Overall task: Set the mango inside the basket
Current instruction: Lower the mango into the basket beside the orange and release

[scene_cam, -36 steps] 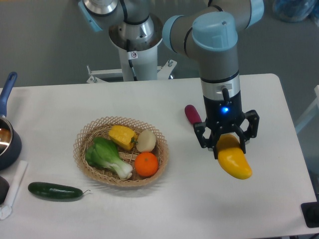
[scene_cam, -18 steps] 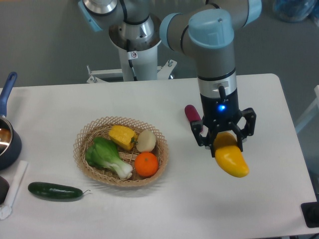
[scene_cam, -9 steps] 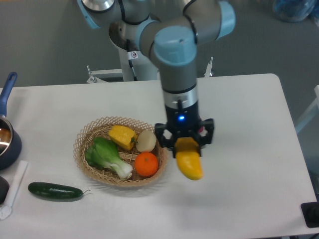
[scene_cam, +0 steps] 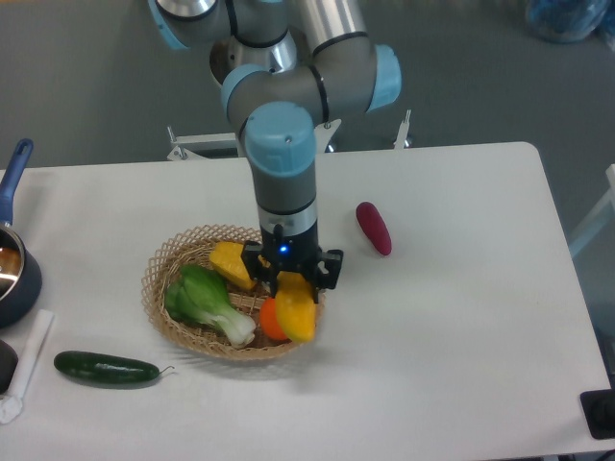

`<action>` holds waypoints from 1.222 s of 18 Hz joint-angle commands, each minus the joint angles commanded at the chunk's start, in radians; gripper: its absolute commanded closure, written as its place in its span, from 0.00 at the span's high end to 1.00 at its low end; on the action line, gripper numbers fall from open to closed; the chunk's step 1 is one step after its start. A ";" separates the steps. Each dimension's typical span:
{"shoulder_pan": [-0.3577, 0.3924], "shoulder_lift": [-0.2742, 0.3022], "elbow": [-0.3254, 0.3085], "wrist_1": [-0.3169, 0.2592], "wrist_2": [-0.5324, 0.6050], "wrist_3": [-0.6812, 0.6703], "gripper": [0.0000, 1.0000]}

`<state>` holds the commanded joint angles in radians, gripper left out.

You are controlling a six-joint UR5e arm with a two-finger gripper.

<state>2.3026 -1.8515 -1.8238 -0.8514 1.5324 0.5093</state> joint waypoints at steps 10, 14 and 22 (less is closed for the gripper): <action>-0.028 -0.012 -0.040 0.002 0.008 -0.005 0.61; -0.029 -0.015 -0.040 0.002 0.011 -0.003 0.86; -0.003 0.011 0.014 0.002 0.164 0.006 1.00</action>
<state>2.2993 -1.8408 -1.8103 -0.8498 1.6961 0.5154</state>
